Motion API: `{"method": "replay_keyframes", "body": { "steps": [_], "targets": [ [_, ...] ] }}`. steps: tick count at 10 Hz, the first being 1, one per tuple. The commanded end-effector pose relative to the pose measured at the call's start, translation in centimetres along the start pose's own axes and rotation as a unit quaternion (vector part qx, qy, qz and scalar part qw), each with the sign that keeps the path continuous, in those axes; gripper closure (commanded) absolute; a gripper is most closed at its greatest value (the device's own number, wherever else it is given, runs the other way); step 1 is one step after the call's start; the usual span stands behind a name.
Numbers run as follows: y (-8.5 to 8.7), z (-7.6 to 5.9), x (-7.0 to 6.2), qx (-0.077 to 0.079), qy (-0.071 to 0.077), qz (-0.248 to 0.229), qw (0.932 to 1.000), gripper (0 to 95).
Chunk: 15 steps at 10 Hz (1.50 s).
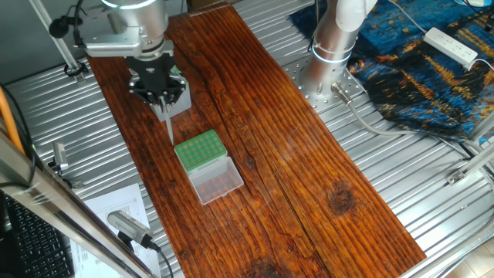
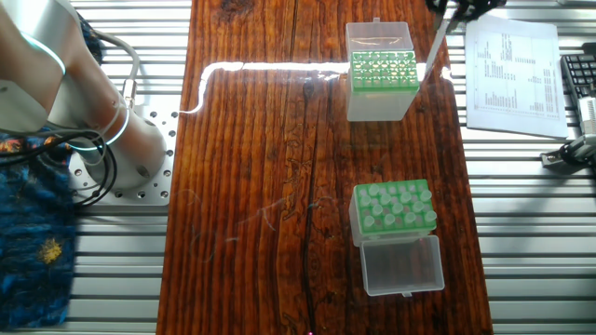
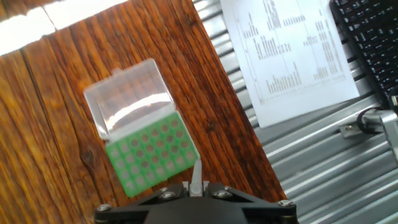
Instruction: Transfer all large pipette tips from one holder to another
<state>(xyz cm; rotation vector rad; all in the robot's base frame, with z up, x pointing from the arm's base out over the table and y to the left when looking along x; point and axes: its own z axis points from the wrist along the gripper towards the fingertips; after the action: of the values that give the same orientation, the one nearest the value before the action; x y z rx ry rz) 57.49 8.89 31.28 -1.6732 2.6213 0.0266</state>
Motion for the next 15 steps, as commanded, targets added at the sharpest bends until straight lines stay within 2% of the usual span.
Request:
{"method": "replay_keyframes", "body": {
  "steps": [1, 6, 9, 15],
  "targets": [
    [0.5, 0.0, -0.8, 0.004, 0.004, 0.013, 0.9999, 95.0],
    [1.9, 0.9, -2.4, 0.001, 0.006, 0.015, 0.9999, 95.0],
    [2.7, 0.6, -2.5, -0.001, 0.005, 0.016, 0.9999, 95.0],
    [2.9, 1.1, -3.0, -0.004, 0.001, 0.018, 0.9998, 95.0]
  ]
}}
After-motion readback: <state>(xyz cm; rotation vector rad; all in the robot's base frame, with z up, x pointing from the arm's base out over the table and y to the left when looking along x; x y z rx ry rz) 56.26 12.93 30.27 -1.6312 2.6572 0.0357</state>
